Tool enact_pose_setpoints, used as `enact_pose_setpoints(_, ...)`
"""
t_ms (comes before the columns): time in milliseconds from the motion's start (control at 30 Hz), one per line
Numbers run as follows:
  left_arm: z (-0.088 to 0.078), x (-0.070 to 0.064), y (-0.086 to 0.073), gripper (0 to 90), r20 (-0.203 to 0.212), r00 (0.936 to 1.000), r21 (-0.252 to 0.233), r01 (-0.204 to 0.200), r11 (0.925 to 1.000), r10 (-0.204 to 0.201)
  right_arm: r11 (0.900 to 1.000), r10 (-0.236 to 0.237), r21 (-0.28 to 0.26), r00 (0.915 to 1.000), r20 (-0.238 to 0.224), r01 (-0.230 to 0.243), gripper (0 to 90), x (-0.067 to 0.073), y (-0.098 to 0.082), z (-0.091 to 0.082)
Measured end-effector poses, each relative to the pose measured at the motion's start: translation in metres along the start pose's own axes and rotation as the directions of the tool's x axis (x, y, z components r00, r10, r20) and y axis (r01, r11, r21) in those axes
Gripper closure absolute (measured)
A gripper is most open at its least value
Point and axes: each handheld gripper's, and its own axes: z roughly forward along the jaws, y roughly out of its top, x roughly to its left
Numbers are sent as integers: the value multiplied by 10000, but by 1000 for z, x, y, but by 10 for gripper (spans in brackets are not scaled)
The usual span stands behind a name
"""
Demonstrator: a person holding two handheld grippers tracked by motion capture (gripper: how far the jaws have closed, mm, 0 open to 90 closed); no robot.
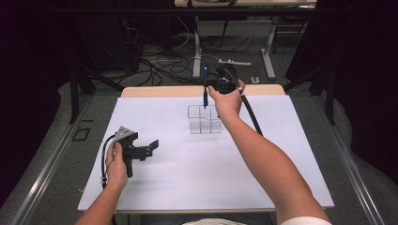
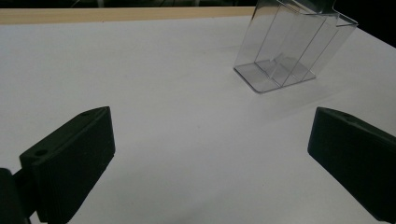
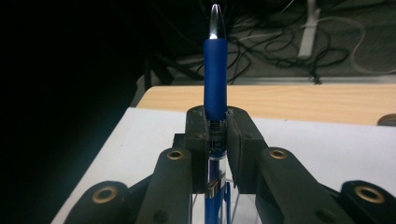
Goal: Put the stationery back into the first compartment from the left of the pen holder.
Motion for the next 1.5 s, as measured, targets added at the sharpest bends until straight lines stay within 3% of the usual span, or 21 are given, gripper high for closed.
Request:
enact_pose_setpoints(300, 0, 0, 0, 5, -11, 10000, -32, -16, 10000, 16, 9975, -176, -685, 9995, 257, 194, 799, 1, -17, 11)
enact_pose_setpoints(1033, -1, 1, 0, 7, 33, 9999, -47, 123, 9999, -123, 9985, -418, -327, 9984, 388, 431, 799, 3, -37, 52)
enact_pose_setpoints(1500, 0, 5, -2, 7, -50, 9997, 27, 260, 9997, -260, 9965, -815, 205, 9963, 282, 810, 799, 6, -51, 66)
